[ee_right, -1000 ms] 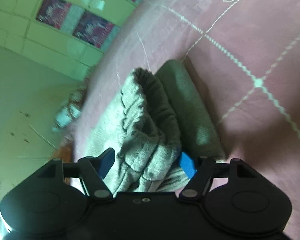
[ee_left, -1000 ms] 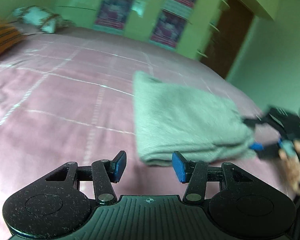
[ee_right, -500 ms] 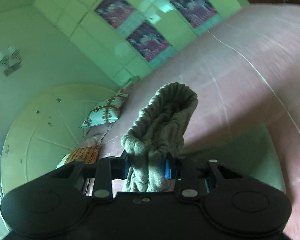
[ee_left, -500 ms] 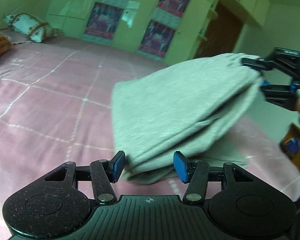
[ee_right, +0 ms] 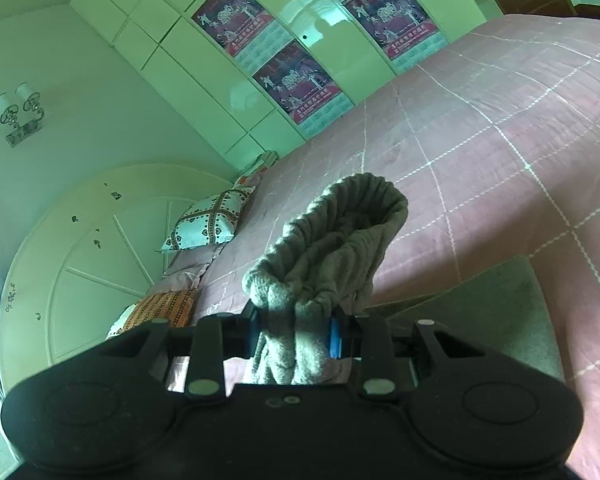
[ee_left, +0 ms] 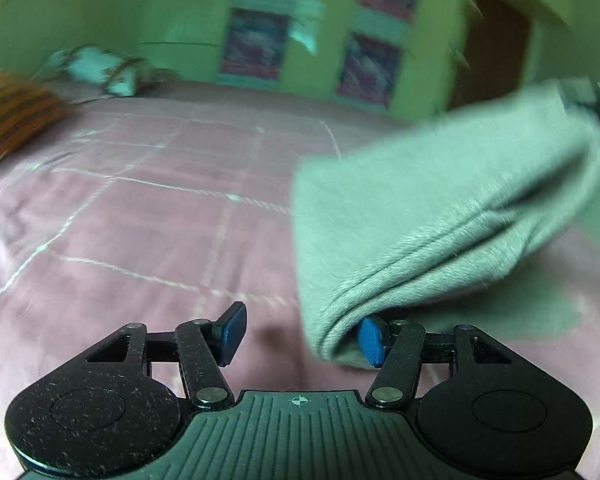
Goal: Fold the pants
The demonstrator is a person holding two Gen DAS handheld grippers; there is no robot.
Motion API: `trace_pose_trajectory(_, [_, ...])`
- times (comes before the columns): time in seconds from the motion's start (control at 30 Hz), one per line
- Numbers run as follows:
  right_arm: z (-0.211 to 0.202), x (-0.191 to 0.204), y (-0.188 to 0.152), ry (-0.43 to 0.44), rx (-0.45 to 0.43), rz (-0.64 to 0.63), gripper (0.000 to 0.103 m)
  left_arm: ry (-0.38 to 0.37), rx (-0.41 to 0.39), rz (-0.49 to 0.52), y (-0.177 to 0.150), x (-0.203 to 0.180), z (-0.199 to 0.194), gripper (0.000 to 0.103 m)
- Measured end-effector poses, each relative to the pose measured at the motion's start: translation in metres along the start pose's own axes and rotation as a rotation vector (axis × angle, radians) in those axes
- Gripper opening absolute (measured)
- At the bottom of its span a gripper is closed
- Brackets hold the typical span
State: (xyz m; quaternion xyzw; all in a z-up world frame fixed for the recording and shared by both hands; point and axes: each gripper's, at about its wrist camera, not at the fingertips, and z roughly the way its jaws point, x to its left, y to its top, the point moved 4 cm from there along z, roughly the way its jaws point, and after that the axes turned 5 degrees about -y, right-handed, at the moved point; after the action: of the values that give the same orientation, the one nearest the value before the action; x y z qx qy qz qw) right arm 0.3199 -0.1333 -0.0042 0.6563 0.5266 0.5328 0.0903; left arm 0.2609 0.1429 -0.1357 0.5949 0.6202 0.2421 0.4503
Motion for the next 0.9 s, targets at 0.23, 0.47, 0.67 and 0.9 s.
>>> trace_pose_trajectory(0.23, [-0.003,-0.029,-0.016,-0.030,-0.001,0.000,0.022,0.008,-0.007,-0.013,0.001,0.012,-0.002,0.059])
trace_pose_trajectory(0.47, [0.031,-0.119,-0.069,-0.147,0.120,0.183,0.022,-0.001,0.029,-0.041,-0.011,0.015,0.005,0.060])
trace_pose_trajectory(0.67, [0.003,-0.078,-0.033,-0.052,-0.013,0.103,0.021,-0.042,-0.056,-0.026,-0.005,0.008,0.001,0.060])
trace_pose_trajectory(0.9, [0.030,-0.151,-0.059,-0.129,0.089,0.283,0.023,-0.028,0.020,-0.008,-0.015,0.004,0.014,0.066])
